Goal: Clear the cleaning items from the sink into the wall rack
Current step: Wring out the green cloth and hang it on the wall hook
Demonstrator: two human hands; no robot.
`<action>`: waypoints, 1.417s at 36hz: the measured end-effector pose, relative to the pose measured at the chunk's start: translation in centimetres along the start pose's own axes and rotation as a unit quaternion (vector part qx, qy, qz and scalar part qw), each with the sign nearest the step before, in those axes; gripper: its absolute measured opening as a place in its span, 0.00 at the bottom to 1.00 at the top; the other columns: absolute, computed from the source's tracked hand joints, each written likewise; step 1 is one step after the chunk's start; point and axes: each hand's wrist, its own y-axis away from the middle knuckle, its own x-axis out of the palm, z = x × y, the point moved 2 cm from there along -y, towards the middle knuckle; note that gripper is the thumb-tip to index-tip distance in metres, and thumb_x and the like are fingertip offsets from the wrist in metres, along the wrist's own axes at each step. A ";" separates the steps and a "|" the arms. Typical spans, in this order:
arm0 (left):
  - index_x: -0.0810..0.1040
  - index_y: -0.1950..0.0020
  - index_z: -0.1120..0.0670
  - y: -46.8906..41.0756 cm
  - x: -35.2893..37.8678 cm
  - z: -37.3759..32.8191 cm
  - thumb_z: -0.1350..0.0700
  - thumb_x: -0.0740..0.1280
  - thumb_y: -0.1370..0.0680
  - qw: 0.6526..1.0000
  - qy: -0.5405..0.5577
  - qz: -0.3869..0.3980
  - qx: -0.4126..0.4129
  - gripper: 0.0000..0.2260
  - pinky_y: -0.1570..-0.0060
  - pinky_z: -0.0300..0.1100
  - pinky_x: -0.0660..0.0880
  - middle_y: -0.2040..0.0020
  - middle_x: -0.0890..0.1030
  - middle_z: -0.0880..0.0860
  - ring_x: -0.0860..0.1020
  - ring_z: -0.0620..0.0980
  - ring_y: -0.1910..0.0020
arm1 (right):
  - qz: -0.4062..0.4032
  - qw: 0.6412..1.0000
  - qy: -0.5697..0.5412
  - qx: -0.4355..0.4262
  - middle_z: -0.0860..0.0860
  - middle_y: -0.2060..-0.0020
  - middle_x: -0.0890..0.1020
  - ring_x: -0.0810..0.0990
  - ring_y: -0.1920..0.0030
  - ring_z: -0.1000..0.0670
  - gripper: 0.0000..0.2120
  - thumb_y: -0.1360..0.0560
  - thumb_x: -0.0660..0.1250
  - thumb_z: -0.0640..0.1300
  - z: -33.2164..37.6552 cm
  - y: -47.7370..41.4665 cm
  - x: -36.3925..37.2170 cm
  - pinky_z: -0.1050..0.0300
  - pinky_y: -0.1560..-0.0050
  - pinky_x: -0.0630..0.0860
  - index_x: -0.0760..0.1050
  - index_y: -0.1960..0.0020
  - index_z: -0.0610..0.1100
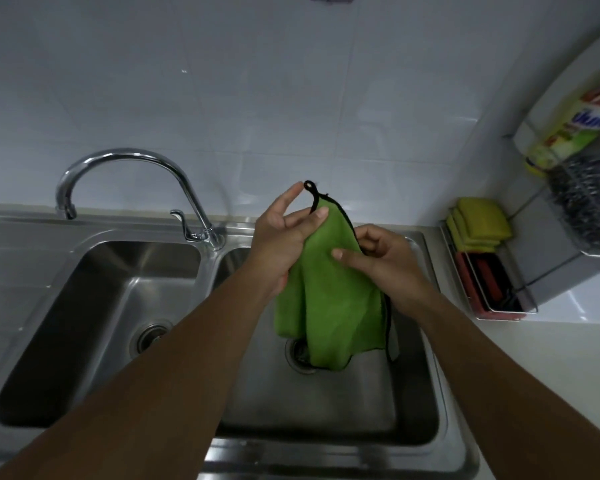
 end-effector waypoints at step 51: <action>0.80 0.55 0.54 -18.0 7.1 -18.3 0.46 0.66 0.22 0.922 -0.281 -0.144 0.223 0.12 0.61 0.54 0.83 0.58 0.84 0.56 0.84 0.58 0.61 | -0.198 0.974 -0.072 -0.080 0.40 0.64 0.85 0.85 0.68 0.46 0.10 0.35 0.79 0.39 20.3 -21.1 1.1 0.46 0.61 0.85 0.79 0.65 0.36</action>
